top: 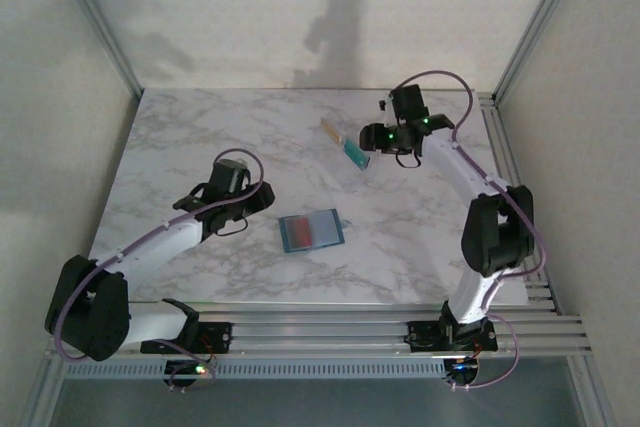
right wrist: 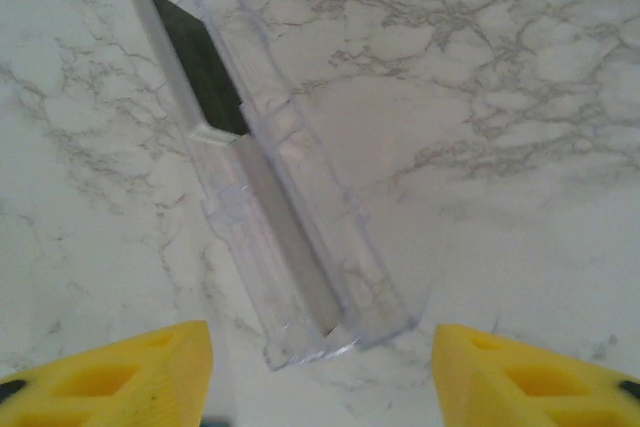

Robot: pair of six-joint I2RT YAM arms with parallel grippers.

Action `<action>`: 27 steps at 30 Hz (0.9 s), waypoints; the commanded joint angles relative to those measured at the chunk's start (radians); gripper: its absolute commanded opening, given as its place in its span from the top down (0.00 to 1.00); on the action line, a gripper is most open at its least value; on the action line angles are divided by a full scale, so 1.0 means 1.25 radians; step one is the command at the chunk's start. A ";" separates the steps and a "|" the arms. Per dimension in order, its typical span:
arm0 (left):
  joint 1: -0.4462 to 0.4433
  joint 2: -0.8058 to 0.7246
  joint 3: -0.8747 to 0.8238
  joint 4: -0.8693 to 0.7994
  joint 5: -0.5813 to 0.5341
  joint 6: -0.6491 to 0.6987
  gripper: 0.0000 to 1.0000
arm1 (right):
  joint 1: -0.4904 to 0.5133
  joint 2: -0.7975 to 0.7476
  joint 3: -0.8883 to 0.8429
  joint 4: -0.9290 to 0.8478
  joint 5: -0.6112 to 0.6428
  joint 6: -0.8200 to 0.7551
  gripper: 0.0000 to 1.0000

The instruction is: Put the credit cards into the card holder

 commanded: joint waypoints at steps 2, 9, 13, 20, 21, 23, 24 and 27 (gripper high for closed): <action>0.009 -0.025 -0.014 -0.030 -0.022 0.012 0.46 | -0.036 0.074 0.057 -0.039 -0.092 -0.044 0.50; 0.013 -0.036 -0.019 -0.035 -0.026 0.014 0.46 | -0.048 0.118 0.048 -0.040 -0.144 -0.057 0.62; 0.015 -0.027 -0.019 -0.035 -0.021 0.016 0.46 | -0.046 0.122 0.026 -0.025 -0.181 -0.041 0.73; 0.016 -0.039 -0.037 -0.027 -0.019 0.007 0.46 | -0.045 0.058 -0.077 0.069 -0.328 0.034 0.75; 0.016 -0.035 -0.032 -0.032 -0.019 0.007 0.46 | -0.045 0.045 -0.098 0.089 -0.347 0.048 0.74; 0.016 -0.039 -0.041 -0.022 -0.017 0.005 0.46 | -0.043 0.027 -0.137 0.119 -0.382 0.073 0.73; 0.016 -0.039 -0.047 -0.014 -0.016 0.004 0.45 | -0.044 0.022 -0.149 0.127 -0.389 0.078 0.72; 0.016 -0.021 -0.036 -0.016 -0.004 0.008 0.46 | -0.039 -0.007 -0.164 0.105 -0.312 0.059 0.63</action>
